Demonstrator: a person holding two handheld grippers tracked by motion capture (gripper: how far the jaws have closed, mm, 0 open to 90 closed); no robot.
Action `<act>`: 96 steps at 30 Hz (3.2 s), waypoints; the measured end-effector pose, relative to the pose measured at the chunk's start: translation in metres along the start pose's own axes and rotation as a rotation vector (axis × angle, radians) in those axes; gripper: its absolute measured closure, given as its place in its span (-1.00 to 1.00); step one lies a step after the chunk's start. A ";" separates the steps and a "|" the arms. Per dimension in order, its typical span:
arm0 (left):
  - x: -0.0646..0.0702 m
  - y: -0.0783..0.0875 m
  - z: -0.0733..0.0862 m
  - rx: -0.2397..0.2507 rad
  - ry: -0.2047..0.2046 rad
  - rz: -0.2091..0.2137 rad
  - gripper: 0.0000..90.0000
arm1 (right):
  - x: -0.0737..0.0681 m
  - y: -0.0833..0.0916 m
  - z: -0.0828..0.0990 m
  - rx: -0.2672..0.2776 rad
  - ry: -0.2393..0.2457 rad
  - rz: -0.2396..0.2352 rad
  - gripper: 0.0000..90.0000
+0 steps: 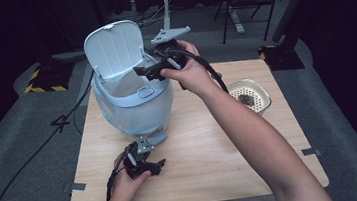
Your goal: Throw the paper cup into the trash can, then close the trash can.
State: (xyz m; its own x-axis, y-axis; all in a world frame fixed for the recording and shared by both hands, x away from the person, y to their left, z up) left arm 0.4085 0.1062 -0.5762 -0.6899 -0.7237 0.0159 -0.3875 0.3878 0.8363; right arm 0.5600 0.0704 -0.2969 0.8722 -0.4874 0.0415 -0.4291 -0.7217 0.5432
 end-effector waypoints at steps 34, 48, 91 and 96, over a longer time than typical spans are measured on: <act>-0.009 0.005 0.007 0.005 0.028 -0.014 -0.68 | 0.020 0.177 0.100 -0.031 -0.069 0.039 -0.54; -0.011 0.007 0.009 0.004 0.035 -0.017 -0.64 | 0.042 0.203 0.204 -0.126 -0.120 0.144 -0.54; -0.014 0.087 -0.004 0.130 0.062 0.015 -0.38 | 0.028 0.175 0.422 -0.325 -0.228 0.236 -0.49; -0.020 0.117 -0.013 0.196 0.077 0.006 -0.38 | 0.029 0.166 0.434 -0.357 -0.230 0.247 -0.53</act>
State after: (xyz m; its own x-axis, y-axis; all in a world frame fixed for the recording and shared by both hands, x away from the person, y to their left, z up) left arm 0.3850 0.1580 -0.4717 -0.6467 -0.7596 0.0686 -0.5001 0.4903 0.7138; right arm 0.4120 -0.2768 -0.5689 0.6623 -0.7481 0.0410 -0.4743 -0.3763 0.7959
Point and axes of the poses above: each handheld gripper's, and its own axes: y roughly backward along the jaws, z roughly out of its underside, x roughly to its right, the point moved 10 cm from there along -y, roughly forward along the jaws, and after that the axes turned 10 degrees about -x, right-handed, at the moved point
